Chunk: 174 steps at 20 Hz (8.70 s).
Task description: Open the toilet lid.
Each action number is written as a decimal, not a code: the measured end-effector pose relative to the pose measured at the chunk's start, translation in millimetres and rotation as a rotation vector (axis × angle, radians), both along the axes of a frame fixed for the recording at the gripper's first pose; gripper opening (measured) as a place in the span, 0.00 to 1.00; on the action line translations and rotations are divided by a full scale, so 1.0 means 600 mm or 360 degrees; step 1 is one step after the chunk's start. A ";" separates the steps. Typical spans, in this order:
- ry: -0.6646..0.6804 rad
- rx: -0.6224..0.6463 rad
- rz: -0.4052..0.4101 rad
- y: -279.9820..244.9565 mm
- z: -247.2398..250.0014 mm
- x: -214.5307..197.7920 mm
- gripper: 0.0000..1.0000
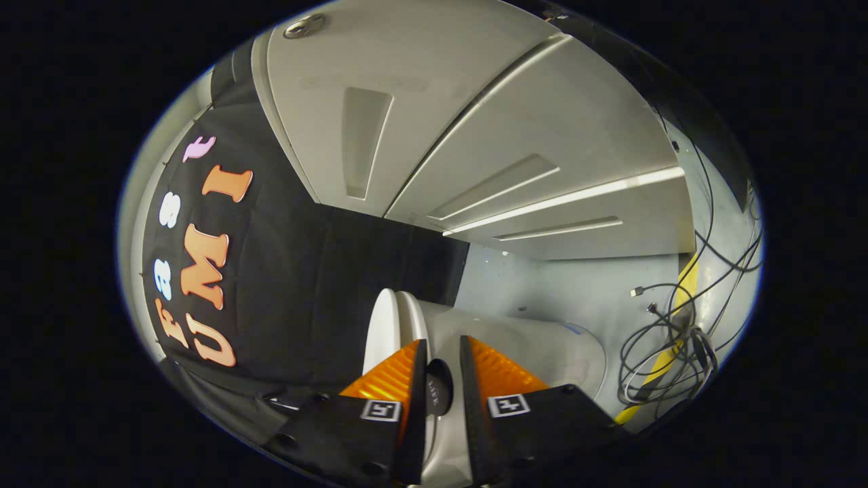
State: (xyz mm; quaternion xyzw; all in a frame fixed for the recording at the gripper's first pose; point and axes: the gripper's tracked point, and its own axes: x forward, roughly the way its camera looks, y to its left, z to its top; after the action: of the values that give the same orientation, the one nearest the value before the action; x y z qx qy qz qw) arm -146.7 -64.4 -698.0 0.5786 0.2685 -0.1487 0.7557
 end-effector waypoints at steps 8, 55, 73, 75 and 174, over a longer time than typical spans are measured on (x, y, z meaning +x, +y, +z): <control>0.0022 0.0112 -0.0031 0.032 0.011 -0.007 0.15; -0.0193 -0.0892 0.0603 0.294 0.486 0.162 0.08; -0.0253 -0.1081 0.0716 0.410 0.558 0.165 0.08; -0.0268 -0.1122 0.0749 0.442 0.574 0.168 0.08; -0.0716 -0.1830 0.0819 0.708 0.946 0.131 0.97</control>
State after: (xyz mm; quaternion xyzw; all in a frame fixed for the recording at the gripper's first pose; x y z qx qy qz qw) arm -68.1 360.5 -130.5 0.0183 0.1117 0.0411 0.9927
